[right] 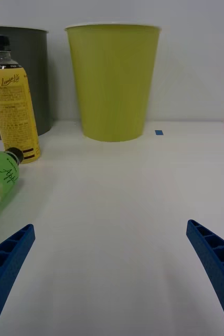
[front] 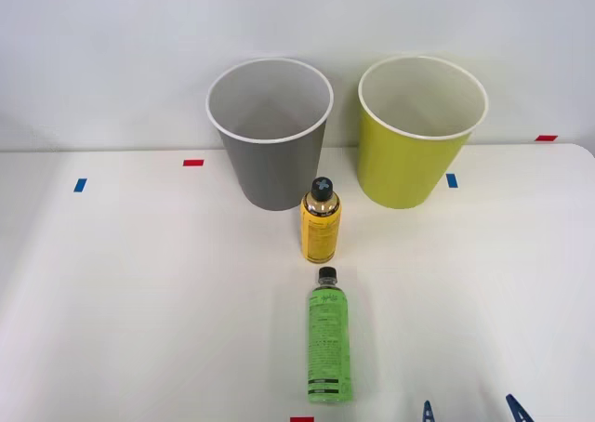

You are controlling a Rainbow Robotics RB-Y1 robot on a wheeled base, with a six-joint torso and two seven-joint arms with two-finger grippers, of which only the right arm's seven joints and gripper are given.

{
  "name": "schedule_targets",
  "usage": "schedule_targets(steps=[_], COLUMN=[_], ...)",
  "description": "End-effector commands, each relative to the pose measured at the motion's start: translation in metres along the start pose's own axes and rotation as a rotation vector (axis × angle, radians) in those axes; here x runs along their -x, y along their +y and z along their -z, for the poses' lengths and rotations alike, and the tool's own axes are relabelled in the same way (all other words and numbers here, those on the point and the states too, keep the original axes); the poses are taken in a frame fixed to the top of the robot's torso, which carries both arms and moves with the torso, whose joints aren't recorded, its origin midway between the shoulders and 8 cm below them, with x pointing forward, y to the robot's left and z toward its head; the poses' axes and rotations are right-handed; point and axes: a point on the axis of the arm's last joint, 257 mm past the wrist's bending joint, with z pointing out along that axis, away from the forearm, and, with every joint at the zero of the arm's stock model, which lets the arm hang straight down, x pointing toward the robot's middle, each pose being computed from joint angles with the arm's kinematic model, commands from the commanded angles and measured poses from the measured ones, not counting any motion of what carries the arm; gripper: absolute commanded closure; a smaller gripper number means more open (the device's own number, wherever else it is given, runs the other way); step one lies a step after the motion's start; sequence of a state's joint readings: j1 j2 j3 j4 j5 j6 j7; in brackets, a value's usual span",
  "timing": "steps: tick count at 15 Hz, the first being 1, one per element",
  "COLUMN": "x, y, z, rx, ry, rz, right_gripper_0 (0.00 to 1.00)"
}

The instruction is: Put cans in the gray bin, plastic bottles in the light green bin

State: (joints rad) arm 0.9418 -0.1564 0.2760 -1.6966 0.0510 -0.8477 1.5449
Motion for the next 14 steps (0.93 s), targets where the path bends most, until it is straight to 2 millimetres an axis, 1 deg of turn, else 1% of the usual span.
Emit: schedule_targets(steps=[1, 14], x=[-0.0026, -0.0027], y=[0.0001, 0.0007], z=[0.0048, 0.0049], rx=[0.001, 0.003], ry=[0.013, 0.014], rz=[0.008, 0.007], right_gripper_0=[0.0, 0.0])
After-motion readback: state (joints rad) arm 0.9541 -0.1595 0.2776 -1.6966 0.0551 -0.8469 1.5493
